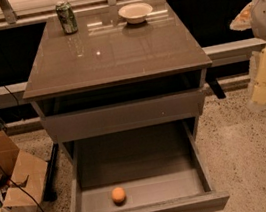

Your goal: Pick orange from middle drawer and place on counter

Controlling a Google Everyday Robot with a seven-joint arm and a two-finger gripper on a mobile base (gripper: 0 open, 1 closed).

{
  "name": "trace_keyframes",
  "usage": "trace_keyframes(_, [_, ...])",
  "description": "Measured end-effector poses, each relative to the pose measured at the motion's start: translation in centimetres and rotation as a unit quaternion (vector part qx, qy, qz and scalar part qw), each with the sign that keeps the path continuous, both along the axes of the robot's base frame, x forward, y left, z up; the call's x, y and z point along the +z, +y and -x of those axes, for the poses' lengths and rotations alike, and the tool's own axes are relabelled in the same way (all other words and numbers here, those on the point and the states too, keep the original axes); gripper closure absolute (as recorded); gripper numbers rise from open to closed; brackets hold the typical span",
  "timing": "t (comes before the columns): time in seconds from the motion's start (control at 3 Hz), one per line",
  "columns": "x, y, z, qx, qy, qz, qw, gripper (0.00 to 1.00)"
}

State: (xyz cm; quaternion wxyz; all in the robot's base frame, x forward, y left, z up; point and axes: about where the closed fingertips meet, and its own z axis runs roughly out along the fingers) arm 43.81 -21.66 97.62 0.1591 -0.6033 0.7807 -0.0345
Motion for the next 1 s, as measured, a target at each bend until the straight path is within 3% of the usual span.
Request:
trace_keyframes(0.33, [0.1, 0.1, 0.0, 0.000, -0.004, -0.002, 1.0000, 0.00])
trace_keyframes(0.67, [-1.2, 2.0, -0.4, 0.021, 0.000, -0.034, 0.9992, 0.00])
trace_keyframes(1.0, [-4.1, 4.1, -1.3, 0.044, 0.012, -0.103, 0.9936, 0.00])
